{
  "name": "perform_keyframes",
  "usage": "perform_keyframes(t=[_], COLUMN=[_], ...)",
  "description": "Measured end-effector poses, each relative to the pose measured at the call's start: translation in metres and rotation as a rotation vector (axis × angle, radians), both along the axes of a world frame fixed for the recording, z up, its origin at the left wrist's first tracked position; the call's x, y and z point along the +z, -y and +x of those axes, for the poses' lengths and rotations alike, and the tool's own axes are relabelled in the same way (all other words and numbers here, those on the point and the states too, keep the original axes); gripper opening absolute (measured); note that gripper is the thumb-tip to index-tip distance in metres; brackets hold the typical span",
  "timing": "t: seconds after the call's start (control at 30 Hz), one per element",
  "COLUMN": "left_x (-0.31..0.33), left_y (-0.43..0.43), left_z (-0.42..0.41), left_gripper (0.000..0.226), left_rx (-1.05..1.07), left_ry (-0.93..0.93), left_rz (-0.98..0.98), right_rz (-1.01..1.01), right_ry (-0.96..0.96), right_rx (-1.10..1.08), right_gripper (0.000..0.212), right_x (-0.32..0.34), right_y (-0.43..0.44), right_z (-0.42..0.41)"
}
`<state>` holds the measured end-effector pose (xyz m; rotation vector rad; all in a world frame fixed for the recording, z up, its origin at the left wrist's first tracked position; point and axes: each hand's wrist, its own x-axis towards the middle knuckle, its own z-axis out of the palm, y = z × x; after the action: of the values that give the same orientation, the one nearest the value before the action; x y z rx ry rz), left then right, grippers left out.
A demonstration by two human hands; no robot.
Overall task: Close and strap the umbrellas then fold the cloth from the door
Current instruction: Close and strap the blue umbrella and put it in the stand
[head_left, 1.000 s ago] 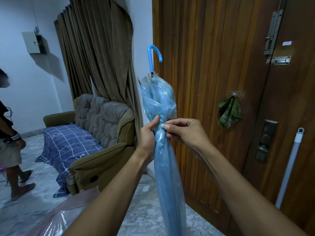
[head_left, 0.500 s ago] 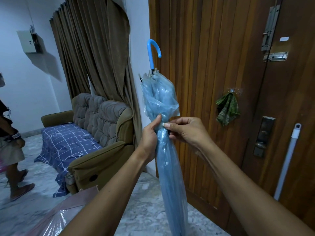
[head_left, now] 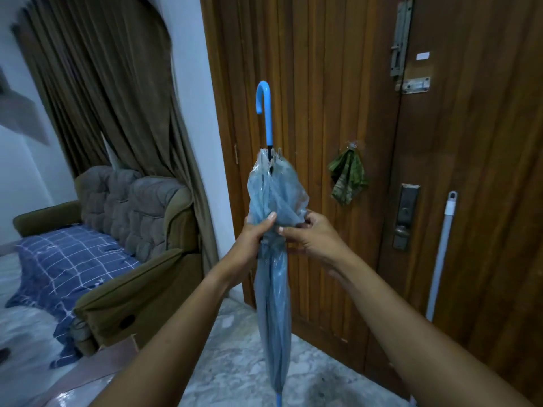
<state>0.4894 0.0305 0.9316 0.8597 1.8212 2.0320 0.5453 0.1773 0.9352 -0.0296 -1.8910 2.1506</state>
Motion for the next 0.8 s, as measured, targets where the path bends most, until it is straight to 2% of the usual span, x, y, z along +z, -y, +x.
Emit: perform_keyframes(t=[0.1, 0.27, 0.43, 0.53, 0.8], left_x=[-0.014, -0.033, -0.055, -0.066, -0.080], left_y=[-0.024, -0.096, -0.207, -0.274, -0.460], left_z=[-0.003, 0.019, 0.057, 0.087, 0.172], left_gripper=[0.051, 0.039, 0.034, 0.033, 0.032], left_rx=[0.062, -0.038, -0.150, -0.280, -0.723], left_ry=[-0.010, -0.050, -0.045, 0.012, -0.016], left_rz=[-0.011, -0.052, -0.078, -0.100, -0.258], right_rz=[0.068, 0.114, 0.149, 0.158, 0.151], right_ry=[0.028, 0.056, 0.099, 0.167, 0.188], right_rx=[-0.066, -0.238, -0.341, -0.414, -0.914], right_gripper=[0.042, 0.036, 0.045, 0.053, 0.059], right_x=[-0.023, -0.058, -0.071, -0.083, -0.117], right_y=[-0.033, -0.105, -0.201, -0.260, -0.400], right_z=[0.010, 0.045, 0.110, 0.151, 0.268])
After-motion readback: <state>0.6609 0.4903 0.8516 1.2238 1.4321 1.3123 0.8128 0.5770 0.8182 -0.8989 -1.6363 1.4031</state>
